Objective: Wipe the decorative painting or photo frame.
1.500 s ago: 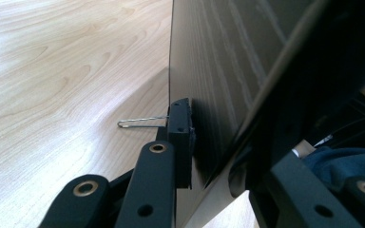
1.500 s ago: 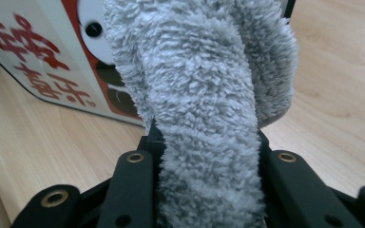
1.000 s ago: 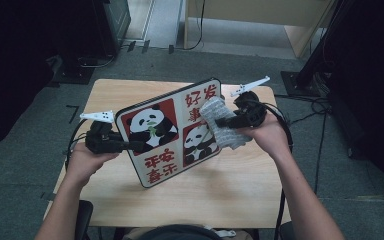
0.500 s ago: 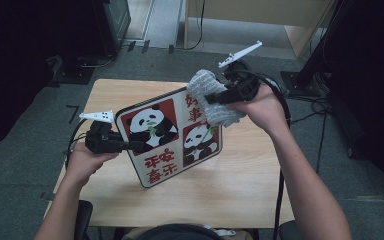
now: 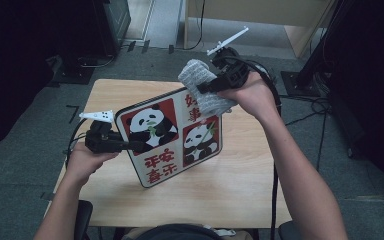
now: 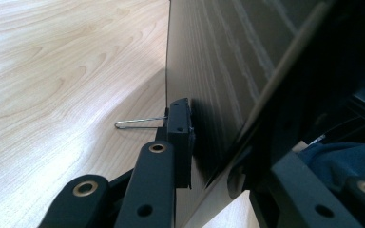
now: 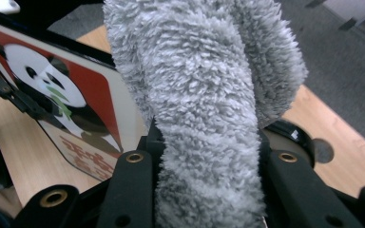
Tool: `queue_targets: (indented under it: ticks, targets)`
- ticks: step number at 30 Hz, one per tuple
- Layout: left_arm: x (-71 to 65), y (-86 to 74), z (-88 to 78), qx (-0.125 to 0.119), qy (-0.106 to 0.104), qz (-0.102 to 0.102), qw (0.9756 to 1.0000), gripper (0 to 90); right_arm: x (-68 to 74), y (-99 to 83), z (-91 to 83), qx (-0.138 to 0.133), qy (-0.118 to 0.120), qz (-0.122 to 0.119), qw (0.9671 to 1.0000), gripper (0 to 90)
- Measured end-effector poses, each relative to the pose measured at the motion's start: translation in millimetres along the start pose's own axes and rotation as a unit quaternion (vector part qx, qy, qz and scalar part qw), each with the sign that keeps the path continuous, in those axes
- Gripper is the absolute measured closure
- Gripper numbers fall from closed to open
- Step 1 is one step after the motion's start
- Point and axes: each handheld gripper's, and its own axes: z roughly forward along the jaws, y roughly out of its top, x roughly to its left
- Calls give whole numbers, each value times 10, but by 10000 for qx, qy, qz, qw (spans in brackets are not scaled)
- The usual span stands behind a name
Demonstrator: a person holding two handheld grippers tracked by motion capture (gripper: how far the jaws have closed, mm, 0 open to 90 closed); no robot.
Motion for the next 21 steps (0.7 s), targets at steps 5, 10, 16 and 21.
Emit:
queue_targets:
  ticks: [5,10,16,21]
  targets:
    - [3,1,-1,8,1,10,10000,767,-13,-57,43,87,95,22,9999,669]
    - [4,2,-3,17,-5,27,10000,767,11,-97,70,199,82,-18,9998,670]
    - [11,2,-4,20,-35,22,10000,766,28,-148,99,217,98,-61,9997,670]
    - [9,2,-5,29,-29,59,10000,767,40,-207,120,161,125,-68,9998,669]
